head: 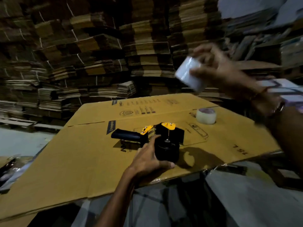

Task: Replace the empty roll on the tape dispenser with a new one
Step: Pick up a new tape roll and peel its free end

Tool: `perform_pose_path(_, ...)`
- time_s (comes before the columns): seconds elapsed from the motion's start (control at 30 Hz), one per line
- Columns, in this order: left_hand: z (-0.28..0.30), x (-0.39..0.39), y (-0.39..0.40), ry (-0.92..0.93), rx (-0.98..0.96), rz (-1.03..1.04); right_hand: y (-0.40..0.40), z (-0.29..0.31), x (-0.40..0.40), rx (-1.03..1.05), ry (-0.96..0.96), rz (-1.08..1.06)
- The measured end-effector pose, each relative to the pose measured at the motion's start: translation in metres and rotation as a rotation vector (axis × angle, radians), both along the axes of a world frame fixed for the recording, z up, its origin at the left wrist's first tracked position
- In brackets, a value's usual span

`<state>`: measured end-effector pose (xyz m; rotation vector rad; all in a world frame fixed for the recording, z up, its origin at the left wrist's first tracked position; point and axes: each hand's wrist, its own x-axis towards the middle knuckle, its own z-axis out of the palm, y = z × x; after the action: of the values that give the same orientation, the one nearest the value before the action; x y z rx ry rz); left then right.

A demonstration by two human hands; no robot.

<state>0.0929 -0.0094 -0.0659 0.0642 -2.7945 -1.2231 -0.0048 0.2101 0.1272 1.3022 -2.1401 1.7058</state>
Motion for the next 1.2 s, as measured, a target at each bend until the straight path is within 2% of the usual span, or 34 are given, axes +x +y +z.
perform_pose_path(0.1, -0.001, -0.001, 0.002, 0.001, 0.014, 0.030, 0.010, -0.046, 0.001, 0.038, -0.151, -0.039)
perform_pose_path(0.27, 0.001, 0.001, 0.004, 0.007, 0.026, 0.044, 0.017, -0.099, -0.001, -0.055, -0.388, 0.011)
perform_pose_path(0.7, -0.002, -0.019, 0.003, 0.038, -0.016, 0.088, 0.028, -0.143, -0.012, -0.154, -0.570, 0.012)
perform_pose_path(0.83, -0.004, -0.034, 0.000, 0.035, -0.030, 0.117, 0.038, -0.153, -0.020, -0.021, -0.435, -0.144)
perform_pose_path(1.03, -0.004, -0.062, 0.000, 0.048, -0.049, 0.137, 0.058, -0.166, -0.050, 0.371, 0.079, -0.488)
perform_pose_path(1.2, -0.006, -0.084, -0.003, 0.053, -0.079, 0.160, 0.058, -0.179, -0.068, 0.496, 0.104, -0.464)
